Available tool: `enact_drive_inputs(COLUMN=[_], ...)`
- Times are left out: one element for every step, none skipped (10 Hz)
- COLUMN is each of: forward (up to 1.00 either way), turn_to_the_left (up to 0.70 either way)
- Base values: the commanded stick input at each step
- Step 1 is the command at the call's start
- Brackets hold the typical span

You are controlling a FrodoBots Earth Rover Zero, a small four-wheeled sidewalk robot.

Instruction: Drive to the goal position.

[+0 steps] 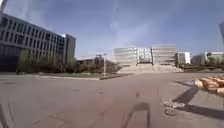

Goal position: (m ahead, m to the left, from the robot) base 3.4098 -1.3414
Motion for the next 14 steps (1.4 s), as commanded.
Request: enact_drive_inputs(forward=[0.7, 0.7, 0.7, 0.7, 0.7, 0.7, 0.7, 0.7, 0.7, 0.7, 0.7, 0.7, 0.7, 0.7], turn_to_the_left=[0.0, 0.0, 0.0, 0.0, 0.0, 0.0, 0.0, 0.0, 0.0, 0.0, 0.0, 0.0, 0.0, 0.0])
